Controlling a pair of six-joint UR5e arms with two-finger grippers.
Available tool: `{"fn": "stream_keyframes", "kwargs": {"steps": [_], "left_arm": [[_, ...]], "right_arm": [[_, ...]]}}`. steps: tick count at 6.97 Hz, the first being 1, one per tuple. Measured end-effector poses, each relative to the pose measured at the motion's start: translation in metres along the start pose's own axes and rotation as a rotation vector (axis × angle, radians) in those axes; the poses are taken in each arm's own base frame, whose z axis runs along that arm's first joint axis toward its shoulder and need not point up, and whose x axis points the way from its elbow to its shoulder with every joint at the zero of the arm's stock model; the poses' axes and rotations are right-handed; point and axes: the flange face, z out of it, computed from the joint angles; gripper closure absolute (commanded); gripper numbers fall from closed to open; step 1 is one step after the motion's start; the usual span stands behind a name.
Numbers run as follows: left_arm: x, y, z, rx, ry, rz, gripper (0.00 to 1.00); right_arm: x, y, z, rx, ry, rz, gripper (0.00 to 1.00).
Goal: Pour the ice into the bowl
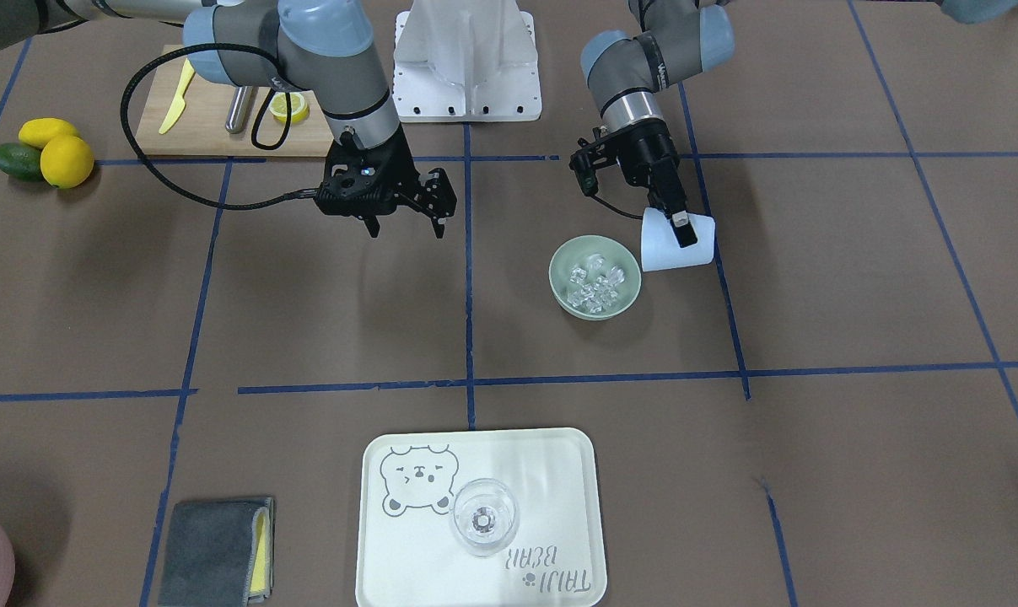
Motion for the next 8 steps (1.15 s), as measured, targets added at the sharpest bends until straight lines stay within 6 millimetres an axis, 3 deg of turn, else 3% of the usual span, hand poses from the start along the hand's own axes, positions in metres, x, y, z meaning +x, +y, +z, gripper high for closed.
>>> {"fn": "stream_keyframes", "kwargs": {"steps": [4,8], "left_arm": [[-0.002,0.000,-0.001,0.001,0.007,-0.018,1.00],[-0.032,0.009,-0.015,0.021,0.249,-0.177,1.00]], "right_arm": [[-0.002,0.002,-0.001,-0.002,-0.005,-0.001,0.00],[-0.004,0.004,0.000,-0.004,-0.006,-0.004,0.00]]}}
